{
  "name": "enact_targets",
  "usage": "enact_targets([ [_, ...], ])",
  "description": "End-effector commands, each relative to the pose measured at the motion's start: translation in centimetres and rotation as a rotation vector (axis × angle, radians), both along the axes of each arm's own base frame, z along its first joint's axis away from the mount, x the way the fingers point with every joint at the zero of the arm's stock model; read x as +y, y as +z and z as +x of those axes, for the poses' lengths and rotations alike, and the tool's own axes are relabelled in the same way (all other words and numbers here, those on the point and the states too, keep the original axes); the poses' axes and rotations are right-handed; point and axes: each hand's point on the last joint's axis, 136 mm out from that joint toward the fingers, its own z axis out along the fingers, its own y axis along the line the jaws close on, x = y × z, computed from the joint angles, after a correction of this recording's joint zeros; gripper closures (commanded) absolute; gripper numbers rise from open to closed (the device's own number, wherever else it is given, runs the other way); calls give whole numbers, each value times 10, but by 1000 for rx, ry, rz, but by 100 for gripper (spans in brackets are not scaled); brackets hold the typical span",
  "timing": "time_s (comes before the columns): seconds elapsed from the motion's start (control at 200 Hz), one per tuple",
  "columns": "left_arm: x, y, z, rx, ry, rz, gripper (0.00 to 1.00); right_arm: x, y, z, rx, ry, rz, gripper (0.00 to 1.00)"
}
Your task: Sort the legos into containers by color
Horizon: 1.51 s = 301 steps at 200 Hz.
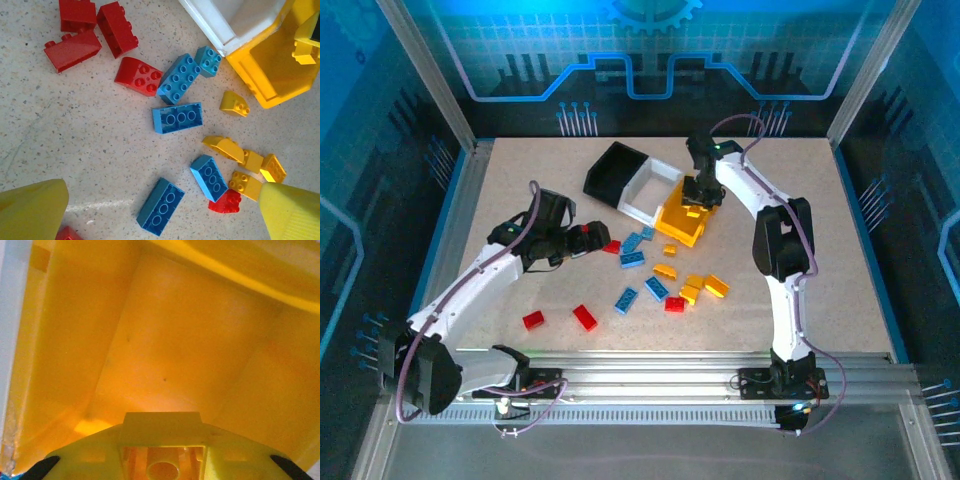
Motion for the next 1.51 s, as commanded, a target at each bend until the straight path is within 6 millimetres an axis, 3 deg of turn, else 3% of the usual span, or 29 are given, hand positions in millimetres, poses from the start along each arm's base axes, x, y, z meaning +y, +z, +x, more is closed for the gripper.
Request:
enact_targets([
  [0.0, -1, -10, 4, 28, -13, 19, 1, -27, 0, -14, 37, 1, -90, 66],
  [0.105, -8, -12, 14, 40, -23, 6, 1, -34, 1, -20, 36, -15, -69, 61],
  [0.295, -18, -13, 31, 47, -26, -16, 1, -36, 2, -28, 25, -18, -22, 45],
  [0.405, -22, -14, 39, 47, -27, -24, 1, -31, 18, -29, -26, -6, 31, 42],
  [0.52, -30, -15, 45, 43, -43, -40, 1, -26, 51, -31, -121, 25, 92, 39],
  [0.61, -38, -17, 49, 39, -67, -45, 1, -31, 72, -48, -157, 50, 99, 34],
  [0.695, -52, -15, 51, 22, -118, -62, 1, -38, 77, -73, -144, 57, 94, 30],
  [0.785, -64, -14, 52, 13, -154, -48, 1, -47, 67, -110, -92, 47, 86, 28],
  [0.945, -82, -20, 51, 31, -211, -23, 1, -56, 25, -180, 48, 9, 76, 23],
  [1.04, -89, -23, 53, 46, -220, -33, 1, -55, 4, -201, 94, 18, 67, 21],
  [1.291, -104, -25, 56, 67, -233, -56, 1, -50, -31, -203, 138, 66, 78, 21],
  [1.501, -104, -28, 53, 72, -223, -56, 1, -50, -45, -195, 162, 93, 77, 25],
])
